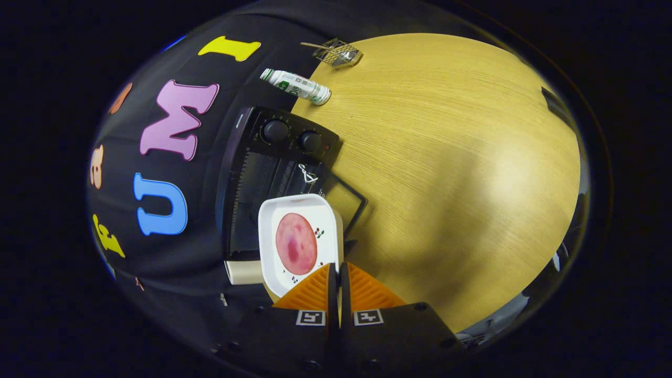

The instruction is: Open the toaster oven, put the food inside, and close the toaster oven door.

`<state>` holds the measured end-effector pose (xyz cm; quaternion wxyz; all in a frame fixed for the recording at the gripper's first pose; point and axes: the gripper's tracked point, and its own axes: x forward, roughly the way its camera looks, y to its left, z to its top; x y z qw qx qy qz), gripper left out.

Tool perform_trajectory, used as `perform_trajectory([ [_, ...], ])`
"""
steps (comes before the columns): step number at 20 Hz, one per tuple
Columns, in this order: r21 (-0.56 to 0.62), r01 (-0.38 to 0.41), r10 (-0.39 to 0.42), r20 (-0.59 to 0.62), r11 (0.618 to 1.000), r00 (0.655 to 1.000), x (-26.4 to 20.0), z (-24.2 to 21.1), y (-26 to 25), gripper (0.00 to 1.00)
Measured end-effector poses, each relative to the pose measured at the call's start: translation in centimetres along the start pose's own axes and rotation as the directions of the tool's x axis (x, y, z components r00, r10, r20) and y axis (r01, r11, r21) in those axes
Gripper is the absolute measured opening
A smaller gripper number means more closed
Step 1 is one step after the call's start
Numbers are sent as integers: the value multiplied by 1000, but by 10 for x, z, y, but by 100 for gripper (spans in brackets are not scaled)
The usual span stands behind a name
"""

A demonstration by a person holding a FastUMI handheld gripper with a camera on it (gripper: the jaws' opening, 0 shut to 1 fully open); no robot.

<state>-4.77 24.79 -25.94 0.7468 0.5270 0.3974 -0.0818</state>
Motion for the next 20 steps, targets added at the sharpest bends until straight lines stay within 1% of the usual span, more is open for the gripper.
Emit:
perform_trajectory([
  [5, 148, 21, -38, 113, 989, 993, 49, -5, 55, 5],
  [10, 287, 58, -117, 194, 956, 974, 95, 0, 76, 5],
  [14, 351, 76, -160, 218, 933, 963, 127, -1, 83, 5],
  [16, 377, 56, -153, 231, 924, 961, 138, 1, 92, 5],
  [20, 384, 24, -131, 256, 923, 958, 152, 7, 105, 5],
])
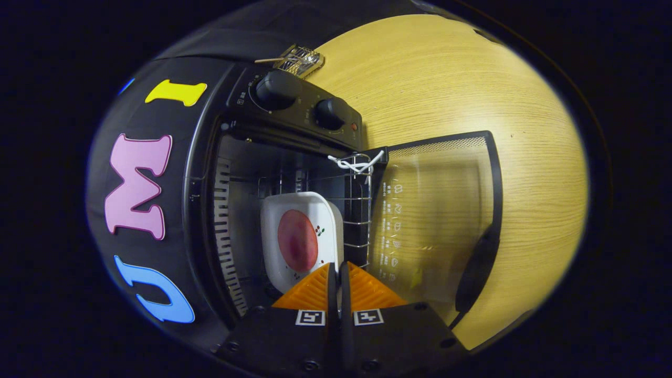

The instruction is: Open the toaster oven, put the food inside, and close the toaster oven door.

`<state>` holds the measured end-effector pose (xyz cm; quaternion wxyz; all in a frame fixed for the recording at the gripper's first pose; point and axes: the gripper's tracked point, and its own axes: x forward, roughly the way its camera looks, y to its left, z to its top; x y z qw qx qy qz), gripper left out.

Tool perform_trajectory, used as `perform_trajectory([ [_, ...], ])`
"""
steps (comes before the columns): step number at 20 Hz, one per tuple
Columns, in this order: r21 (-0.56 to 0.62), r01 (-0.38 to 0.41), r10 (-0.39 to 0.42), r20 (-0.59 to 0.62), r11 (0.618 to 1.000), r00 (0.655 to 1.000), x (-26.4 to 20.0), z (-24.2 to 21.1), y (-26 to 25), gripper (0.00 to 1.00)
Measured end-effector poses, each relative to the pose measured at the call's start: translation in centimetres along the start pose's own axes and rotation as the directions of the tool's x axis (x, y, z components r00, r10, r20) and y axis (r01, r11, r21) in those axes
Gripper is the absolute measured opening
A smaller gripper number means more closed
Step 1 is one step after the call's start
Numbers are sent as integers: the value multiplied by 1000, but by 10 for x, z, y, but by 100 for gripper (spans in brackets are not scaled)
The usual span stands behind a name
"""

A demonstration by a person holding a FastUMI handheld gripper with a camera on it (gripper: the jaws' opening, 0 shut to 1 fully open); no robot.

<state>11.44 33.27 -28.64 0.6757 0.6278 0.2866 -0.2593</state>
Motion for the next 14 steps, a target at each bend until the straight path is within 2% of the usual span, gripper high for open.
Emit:
perform_trajectory([
  [2, 16, -42, 42, -23, 999, 999, 1, -3, 8, 10],
  [4, 21, -68, 69, -60, 997, 996, -1, -10, 16, 25],
  [6, -9, -81, 80, -86, 997, 993, -10, -12, 17, 51],
  [7, -30, -89, 86, -104, 996, 991, -14, -15, 17, 68],
  [8, -66, -82, 74, -119, 994, 990, -21, -16, 10, 76],
  [9, -95, -82, 68, -139, 992, 988, -25, -15, 5, 95],
  [10, -125, -83, 63, -158, 989, 985, -31, -16, -2, 98],
  [14, -271, -129, 69, -222, 954, 973, -58, -12, -21, 98],
])
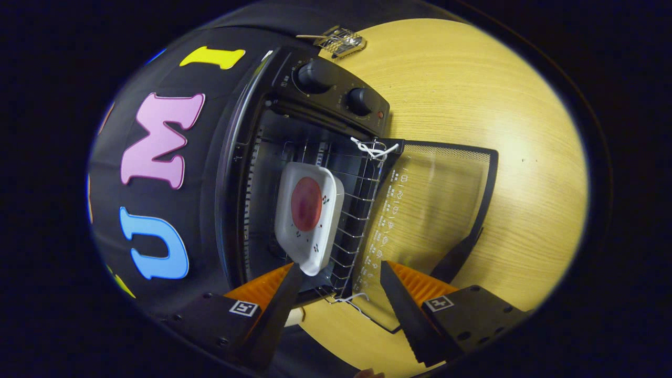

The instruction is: Open the toaster oven, put the food inside, and close the toaster oven door.

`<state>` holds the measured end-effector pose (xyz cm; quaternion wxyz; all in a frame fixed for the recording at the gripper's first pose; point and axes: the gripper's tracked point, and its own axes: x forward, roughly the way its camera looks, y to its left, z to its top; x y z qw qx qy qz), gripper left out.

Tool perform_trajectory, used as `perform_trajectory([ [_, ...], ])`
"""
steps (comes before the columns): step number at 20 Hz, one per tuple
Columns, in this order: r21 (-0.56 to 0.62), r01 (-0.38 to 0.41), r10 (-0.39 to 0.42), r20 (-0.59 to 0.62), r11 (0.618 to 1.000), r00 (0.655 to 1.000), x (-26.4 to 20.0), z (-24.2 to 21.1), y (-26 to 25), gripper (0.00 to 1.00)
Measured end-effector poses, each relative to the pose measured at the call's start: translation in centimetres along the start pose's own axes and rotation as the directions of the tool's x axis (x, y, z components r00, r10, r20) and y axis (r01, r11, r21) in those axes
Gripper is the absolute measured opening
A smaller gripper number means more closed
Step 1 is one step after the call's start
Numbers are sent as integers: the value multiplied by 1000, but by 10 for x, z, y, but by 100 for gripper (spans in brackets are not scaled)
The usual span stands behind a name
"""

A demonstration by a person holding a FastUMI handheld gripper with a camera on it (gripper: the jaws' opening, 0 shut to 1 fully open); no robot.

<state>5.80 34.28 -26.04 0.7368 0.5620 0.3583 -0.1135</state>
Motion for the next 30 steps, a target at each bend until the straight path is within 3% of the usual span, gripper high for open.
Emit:
perform_trajectory([
  [3, -206, -47, 36, -55, 977, 998, -22, -9, -6, 98],
  [5, -373, -82, 58, -76, 924, 995, -36, -14, -12, 98],
  [8, -635, -98, 69, -71, 766, 995, -55, -14, -26, 98],
  [10, -746, -77, 61, -49, 662, 997, -64, -13, -39, 99],
  [14, -859, -33, 11, -32, 511, 999, -66, -22, -73, 99],
  [17, -903, 1, -60, -28, 429, 998, -57, -22, -99, 99],
  [20, -921, 29, -98, -10, 389, 995, -46, -23, -112, 99],
  [30, -914, 128, -211, 48, 386, 976, -3, -30, -131, 100],
])
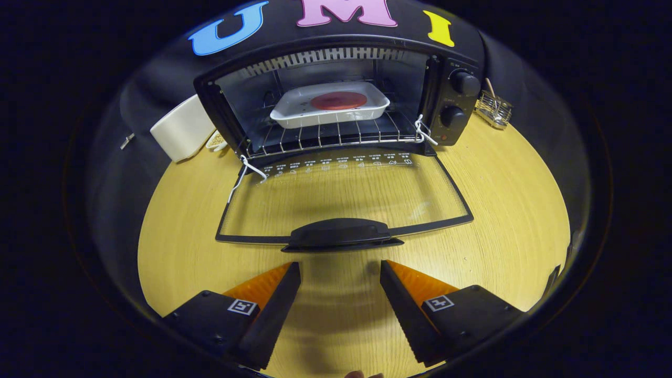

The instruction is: Open the toaster oven, put the food inside, and close the toaster oven door.

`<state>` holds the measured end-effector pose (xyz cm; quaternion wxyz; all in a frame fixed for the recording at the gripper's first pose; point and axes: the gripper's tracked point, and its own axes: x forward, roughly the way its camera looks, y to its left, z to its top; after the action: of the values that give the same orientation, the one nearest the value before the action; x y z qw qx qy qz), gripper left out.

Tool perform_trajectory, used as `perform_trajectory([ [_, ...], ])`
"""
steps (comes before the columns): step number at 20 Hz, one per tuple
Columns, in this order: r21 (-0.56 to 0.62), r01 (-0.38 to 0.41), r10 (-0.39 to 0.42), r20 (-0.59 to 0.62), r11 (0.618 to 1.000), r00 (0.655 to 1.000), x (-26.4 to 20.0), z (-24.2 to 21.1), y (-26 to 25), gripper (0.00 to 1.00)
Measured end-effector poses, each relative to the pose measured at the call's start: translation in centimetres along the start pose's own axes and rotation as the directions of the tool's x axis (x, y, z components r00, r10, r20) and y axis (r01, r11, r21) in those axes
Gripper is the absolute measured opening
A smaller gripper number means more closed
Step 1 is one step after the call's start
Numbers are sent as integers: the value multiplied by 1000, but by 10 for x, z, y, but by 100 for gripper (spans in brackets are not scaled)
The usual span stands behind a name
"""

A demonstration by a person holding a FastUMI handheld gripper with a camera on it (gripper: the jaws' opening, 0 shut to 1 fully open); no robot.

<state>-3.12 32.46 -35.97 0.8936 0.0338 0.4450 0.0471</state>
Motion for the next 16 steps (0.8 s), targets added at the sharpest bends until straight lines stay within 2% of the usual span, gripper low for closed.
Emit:
perform_trajectory([
  [3, 2, 25, -25, 7, 1000, 1000, 7, 6, 0, 99],
  [6, -48, 37, -37, 7, 998, 999, 8, 8, 0, 99],
  [16, -44, -10, 13, 76, 999, 997, -20, 21, 1, 99],
])
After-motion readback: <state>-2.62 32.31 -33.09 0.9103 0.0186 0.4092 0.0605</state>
